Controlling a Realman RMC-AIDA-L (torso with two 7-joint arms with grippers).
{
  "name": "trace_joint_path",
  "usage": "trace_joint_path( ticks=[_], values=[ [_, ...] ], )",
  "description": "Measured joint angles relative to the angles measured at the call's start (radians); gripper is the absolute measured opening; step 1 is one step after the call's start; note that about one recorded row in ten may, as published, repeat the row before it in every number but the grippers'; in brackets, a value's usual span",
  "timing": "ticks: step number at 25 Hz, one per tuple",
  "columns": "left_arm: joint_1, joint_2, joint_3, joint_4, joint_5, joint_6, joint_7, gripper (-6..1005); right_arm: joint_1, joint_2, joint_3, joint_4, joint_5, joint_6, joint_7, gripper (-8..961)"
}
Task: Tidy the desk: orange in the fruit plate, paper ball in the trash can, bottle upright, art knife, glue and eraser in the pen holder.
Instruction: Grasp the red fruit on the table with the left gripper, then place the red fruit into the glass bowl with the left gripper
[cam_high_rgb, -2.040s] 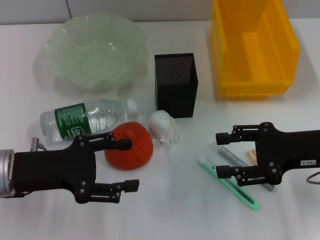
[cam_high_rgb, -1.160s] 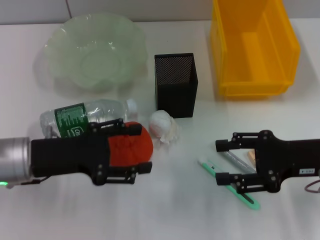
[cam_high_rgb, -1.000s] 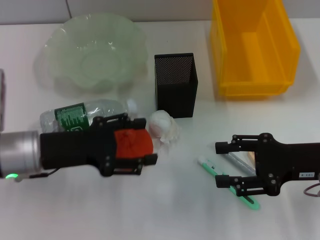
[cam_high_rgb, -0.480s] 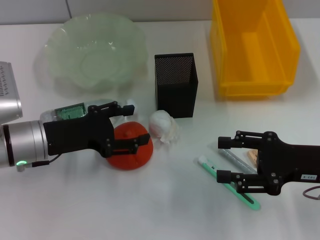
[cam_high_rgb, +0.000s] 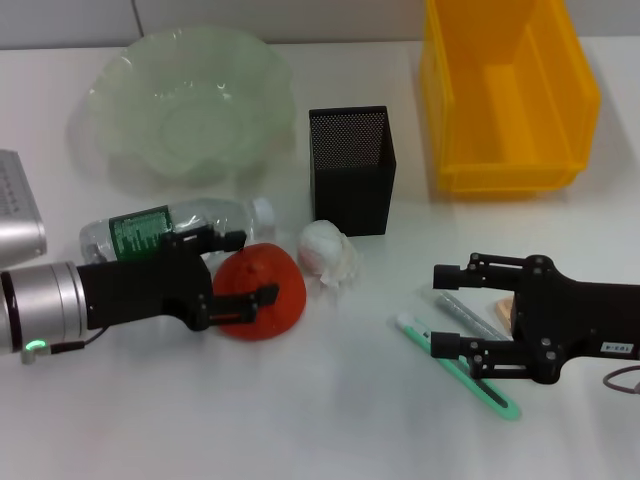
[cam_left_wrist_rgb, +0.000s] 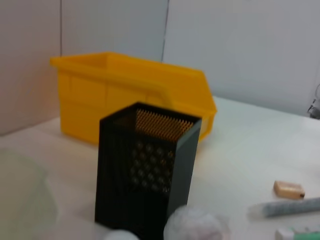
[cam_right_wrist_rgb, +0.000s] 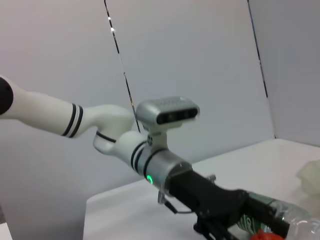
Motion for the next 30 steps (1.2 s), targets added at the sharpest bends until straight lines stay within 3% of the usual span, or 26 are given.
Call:
trace_joint_path(
  ticks=[12,17,26,30],
  values=[
    [-0.011,-0.003,0.000,-0.043,-0.002,-0.021,0.064,841,0.003,0.002,-0.004,0.001,0.004,0.003,0.000,736],
    [-0.032,0.001,0.000,-0.052,0.001,-0.056,-0.036,718,0.007,0.000,-0.001,0.022,0.007,0.001,0.000,736],
    [-0.035,0.001,-0.003,-0.052,-0.004,-0.041,-0.073,364,0.005,-0.001,-0.001,0.026,0.007,0.004,0.000,734],
    [-0.040,0.006,-0.040,0.010,-0.006,0.126,-0.145,230,0.003,-0.001,-0.003,0.026,0.007,0.005,0.000,734]
  ],
)
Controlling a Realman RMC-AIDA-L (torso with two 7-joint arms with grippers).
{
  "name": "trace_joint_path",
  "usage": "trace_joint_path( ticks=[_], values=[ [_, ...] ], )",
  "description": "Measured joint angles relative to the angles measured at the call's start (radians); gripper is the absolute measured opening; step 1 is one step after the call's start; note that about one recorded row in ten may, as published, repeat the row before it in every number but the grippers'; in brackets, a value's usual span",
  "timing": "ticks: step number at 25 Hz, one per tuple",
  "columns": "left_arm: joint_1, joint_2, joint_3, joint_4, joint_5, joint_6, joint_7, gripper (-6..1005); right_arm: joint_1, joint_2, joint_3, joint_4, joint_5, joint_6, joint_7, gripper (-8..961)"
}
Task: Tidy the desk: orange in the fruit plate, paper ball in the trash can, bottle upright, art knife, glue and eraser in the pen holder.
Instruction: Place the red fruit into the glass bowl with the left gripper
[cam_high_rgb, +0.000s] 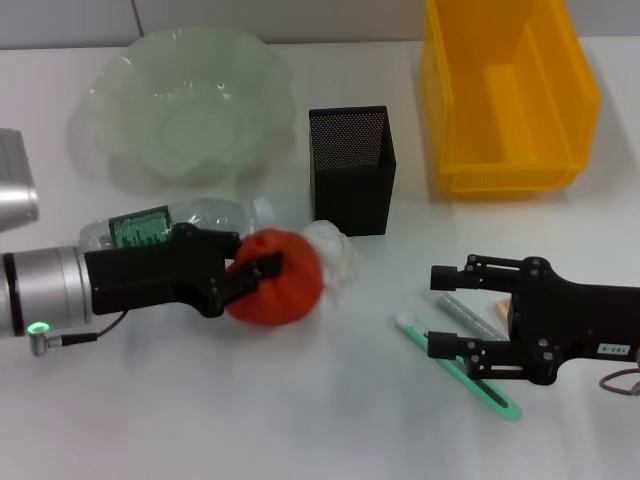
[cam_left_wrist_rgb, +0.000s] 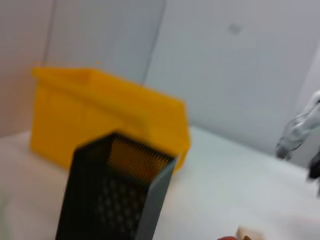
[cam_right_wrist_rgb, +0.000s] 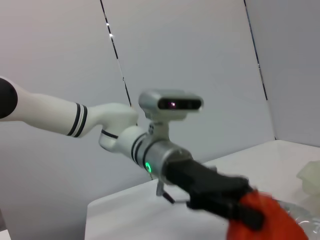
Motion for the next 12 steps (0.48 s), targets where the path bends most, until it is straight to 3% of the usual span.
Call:
trace_joint_path(
  ticks=[5,7,10,12],
  values=[
    [0.000,-0.004,-0.053,0.062,-0.015,0.090,0.000,177,-0.002,0.001,0.002,0.010,0.000,0.002,0.000,734],
    [-0.012,-0.002,-0.092,0.086,-0.102,0.122,0.000,158,-0.002,0.001,0.002,0.029,0.000,0.003,0.000,733],
    [-0.016,-0.001,-0.107,0.087,-0.133,0.120,0.000,134,-0.001,0.001,0.002,0.041,0.000,0.003,-0.007,733],
    [-0.041,-0.003,-0.190,0.087,-0.257,0.025,-0.001,122,-0.001,0.002,0.002,0.054,0.000,0.000,-0.023,733]
  ],
)
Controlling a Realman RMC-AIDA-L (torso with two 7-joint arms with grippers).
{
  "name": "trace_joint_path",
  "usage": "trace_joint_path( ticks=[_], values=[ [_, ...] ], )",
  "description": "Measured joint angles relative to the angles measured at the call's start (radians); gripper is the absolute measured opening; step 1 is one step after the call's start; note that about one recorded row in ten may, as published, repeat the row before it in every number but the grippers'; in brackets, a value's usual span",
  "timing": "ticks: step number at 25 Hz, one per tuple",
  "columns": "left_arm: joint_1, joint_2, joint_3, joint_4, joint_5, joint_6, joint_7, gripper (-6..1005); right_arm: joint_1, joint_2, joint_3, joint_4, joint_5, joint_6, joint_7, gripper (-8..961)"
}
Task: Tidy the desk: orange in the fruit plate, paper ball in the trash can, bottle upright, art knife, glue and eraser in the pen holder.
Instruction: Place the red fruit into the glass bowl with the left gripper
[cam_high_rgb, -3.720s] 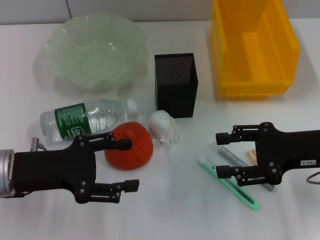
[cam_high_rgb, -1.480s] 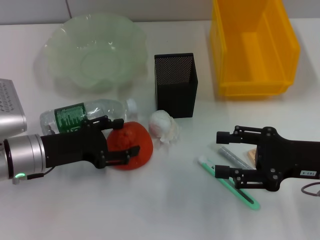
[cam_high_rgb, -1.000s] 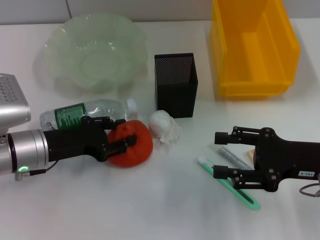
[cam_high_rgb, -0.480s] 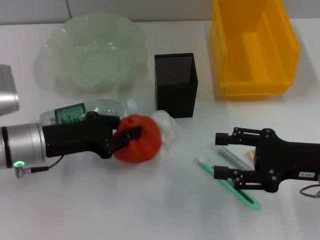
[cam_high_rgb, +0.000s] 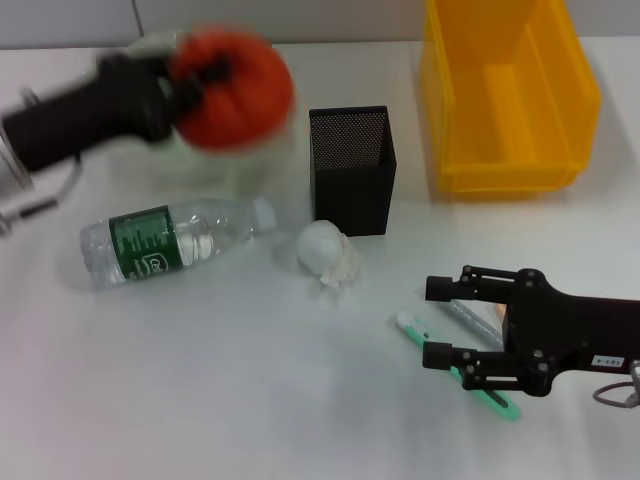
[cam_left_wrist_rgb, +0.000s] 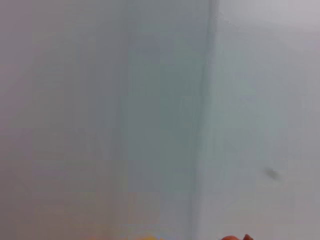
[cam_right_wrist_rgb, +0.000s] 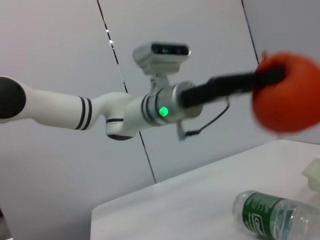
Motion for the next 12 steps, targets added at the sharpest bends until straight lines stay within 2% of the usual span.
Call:
trace_joint_path(
  ticks=[2,4,5,7,9,10,12],
  values=[
    [-0.008,0.000,-0.005,0.000,-0.014,-0.029,0.004,114,0.001,0.000,0.000,0.003,0.000,-0.001,-0.001,733],
    [-0.029,0.000,-0.007,0.001,-0.031,-0.115,0.015,106,0.002,0.000,0.000,0.013,0.002,-0.003,-0.001,733],
    [-0.046,-0.002,-0.002,0.001,-0.029,-0.198,0.024,102,0.003,0.000,0.000,0.019,0.005,-0.002,-0.001,733],
    [-0.053,-0.003,0.001,-0.003,-0.028,-0.242,0.029,103,0.003,0.000,0.000,0.020,0.005,0.000,-0.002,733],
    [-0.071,-0.006,0.018,-0.020,-0.028,-0.339,0.038,104,0.004,0.001,-0.001,0.022,0.005,0.002,-0.003,733],
    [-0.089,-0.006,0.056,-0.037,-0.028,-0.424,0.051,105,0.004,0.001,-0.002,0.024,0.006,0.003,-0.004,734],
    [-0.095,-0.006,0.077,-0.042,-0.028,-0.456,0.061,108,0.004,0.001,-0.002,0.026,0.006,0.003,-0.004,734]
  ],
)
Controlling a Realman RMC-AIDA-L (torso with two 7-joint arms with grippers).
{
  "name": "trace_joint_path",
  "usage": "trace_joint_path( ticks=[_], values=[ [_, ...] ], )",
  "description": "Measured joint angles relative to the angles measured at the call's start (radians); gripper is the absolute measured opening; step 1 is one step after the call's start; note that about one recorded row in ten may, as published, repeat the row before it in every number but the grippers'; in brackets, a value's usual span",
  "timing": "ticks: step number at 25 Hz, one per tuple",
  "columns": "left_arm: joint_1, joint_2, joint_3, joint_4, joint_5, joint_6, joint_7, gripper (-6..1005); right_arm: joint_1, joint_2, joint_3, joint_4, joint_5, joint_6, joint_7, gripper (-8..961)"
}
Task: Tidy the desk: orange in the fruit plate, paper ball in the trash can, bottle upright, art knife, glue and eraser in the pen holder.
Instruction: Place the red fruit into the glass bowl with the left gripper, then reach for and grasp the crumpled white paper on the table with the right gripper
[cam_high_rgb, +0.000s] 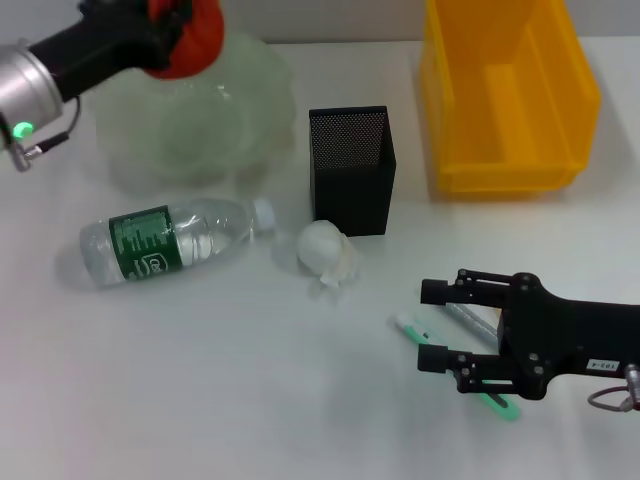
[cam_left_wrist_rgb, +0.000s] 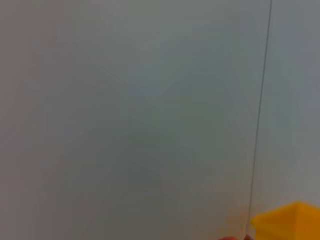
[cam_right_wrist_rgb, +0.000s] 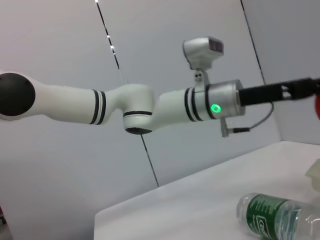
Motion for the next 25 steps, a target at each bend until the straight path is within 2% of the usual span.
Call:
trace_joint_path(
  ticks=[1,2,3,4,8,11,12,17,25],
  values=[
    [-0.008,-0.001,0.065,-0.006,0.000,-0.064,0.036,109,0.000,0.000,0.000,0.002,0.000,0.000,0.000,734],
    [-0.008,-0.001,0.065,-0.006,0.000,-0.064,0.036,111,0.000,0.000,0.000,0.002,0.000,0.000,0.000,734],
    [-0.011,-0.003,0.145,-0.006,-0.002,-0.130,0.069,112,0.000,0.000,0.000,0.002,0.000,0.000,0.000,734],
    [-0.011,-0.003,0.145,-0.006,-0.002,-0.130,0.069,113,0.000,0.000,0.000,0.002,0.000,0.000,0.000,734],
    [-0.022,-0.007,0.297,-0.006,-0.007,-0.297,0.093,118,0.000,0.000,0.000,0.003,0.000,0.000,-0.001,734],
    [-0.026,-0.007,0.347,-0.007,-0.009,-0.366,0.088,121,0.000,0.000,0.000,0.003,0.000,0.000,-0.001,734],
    [-0.027,-0.007,0.356,-0.007,-0.013,-0.383,0.087,122,0.000,0.000,0.000,0.003,0.001,0.000,-0.001,734],
    [-0.024,-0.008,0.368,-0.008,-0.095,-0.409,0.091,298,0.001,0.001,0.000,0.007,0.002,0.000,-0.006,733],
    [-0.011,-0.006,0.368,-0.008,-0.114,-0.370,0.083,416,0.002,0.001,0.002,0.012,0.002,0.000,-0.012,733]
  ],
)
